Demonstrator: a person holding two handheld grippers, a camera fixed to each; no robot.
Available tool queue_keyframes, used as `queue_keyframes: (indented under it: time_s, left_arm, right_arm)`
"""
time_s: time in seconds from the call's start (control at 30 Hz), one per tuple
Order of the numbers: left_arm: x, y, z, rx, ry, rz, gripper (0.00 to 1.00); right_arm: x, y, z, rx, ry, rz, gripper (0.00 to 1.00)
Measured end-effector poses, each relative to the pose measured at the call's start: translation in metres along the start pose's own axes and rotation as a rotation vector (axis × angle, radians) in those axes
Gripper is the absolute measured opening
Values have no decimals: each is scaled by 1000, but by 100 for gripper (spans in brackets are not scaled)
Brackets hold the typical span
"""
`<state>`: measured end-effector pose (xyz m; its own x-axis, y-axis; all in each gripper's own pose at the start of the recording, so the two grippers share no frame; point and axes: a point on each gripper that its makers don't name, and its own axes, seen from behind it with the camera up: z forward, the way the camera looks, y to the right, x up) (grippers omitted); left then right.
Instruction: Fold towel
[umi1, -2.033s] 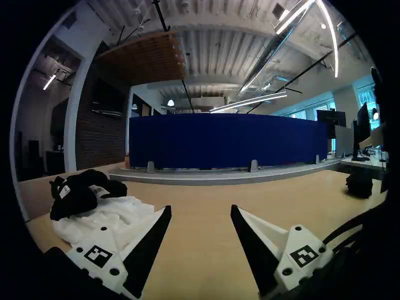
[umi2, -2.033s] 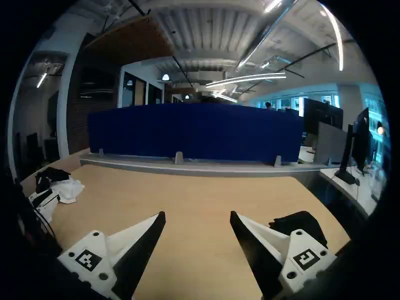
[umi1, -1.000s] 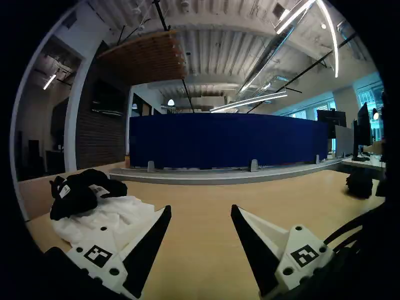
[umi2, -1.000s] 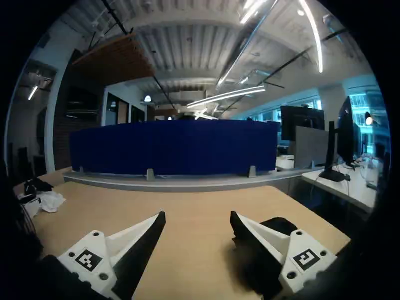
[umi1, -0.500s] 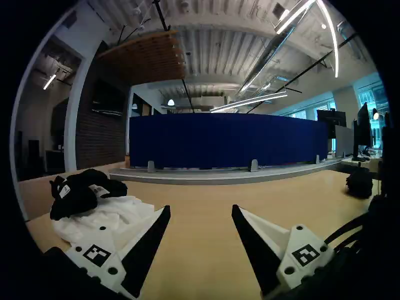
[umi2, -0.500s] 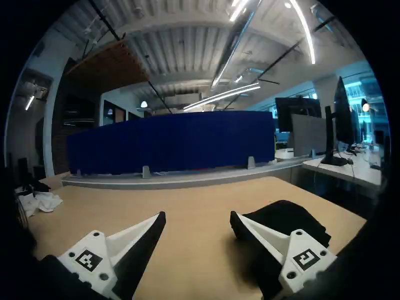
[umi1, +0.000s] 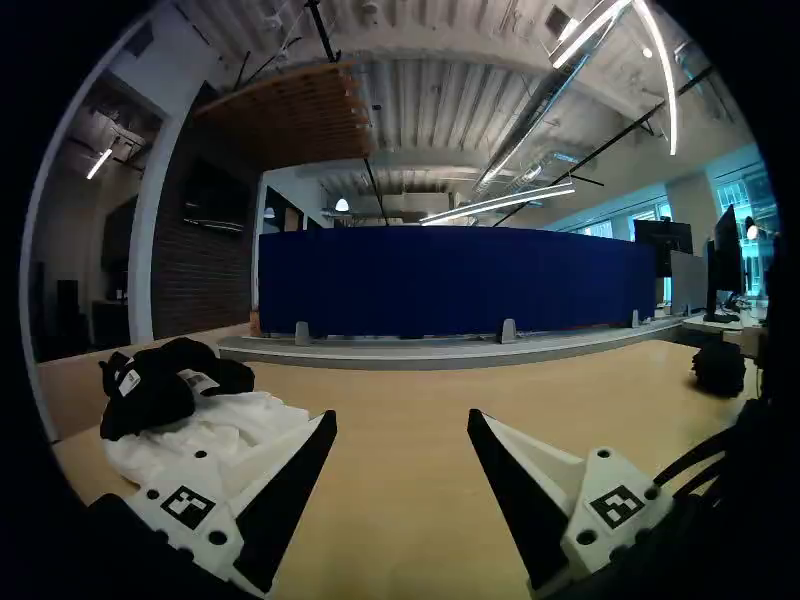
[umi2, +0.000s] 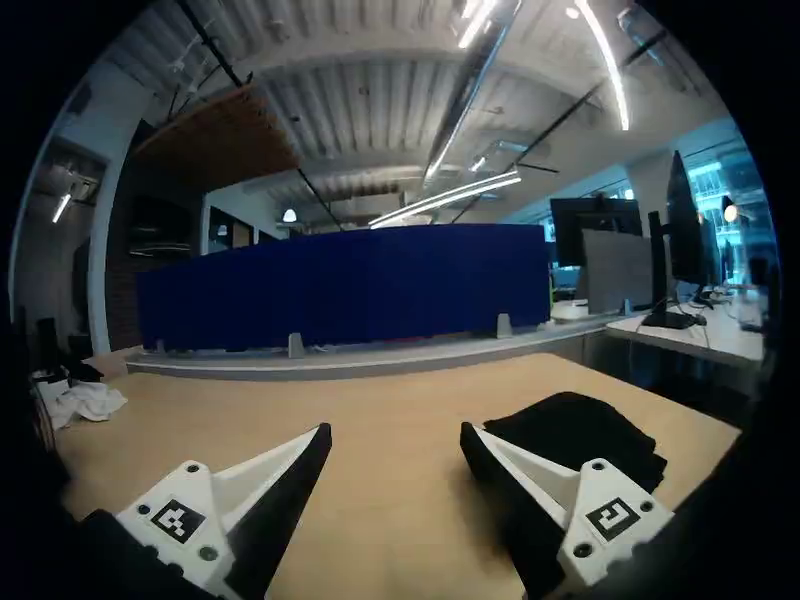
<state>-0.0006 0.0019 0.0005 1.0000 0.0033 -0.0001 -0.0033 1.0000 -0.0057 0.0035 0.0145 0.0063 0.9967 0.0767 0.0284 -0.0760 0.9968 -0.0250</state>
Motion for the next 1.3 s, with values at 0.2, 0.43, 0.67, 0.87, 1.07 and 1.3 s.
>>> queue_keyframes:
  time_s: [0.2, 0.43, 0.67, 0.87, 1.07, 1.3]
  left_arm:
    - [0, 0, 0, 0, 0, 0, 97]
    - [0, 0, 1, 0, 0, 0, 97]
    - [0, 0, 0, 0, 0, 0, 98]
    - [0, 0, 0, 0, 0, 0, 97]
    - [0, 0, 0, 0, 0, 0, 97]
    - [0, 0, 0, 0, 0, 0, 97]
  right_arm:
    - [1, -6, -4, 7, 25, -24, 100]
    - [1, -13, -5, 19, 30, -50, 100]
    - [-2, -17, -5, 23, 31, -77, 100]
    - [-3, -15, -4, 22, 29, -77, 100]
    - [-3, -15, -5, 21, 29, -77, 100]
    - [-4, -15, -5, 21, 29, -77, 100]
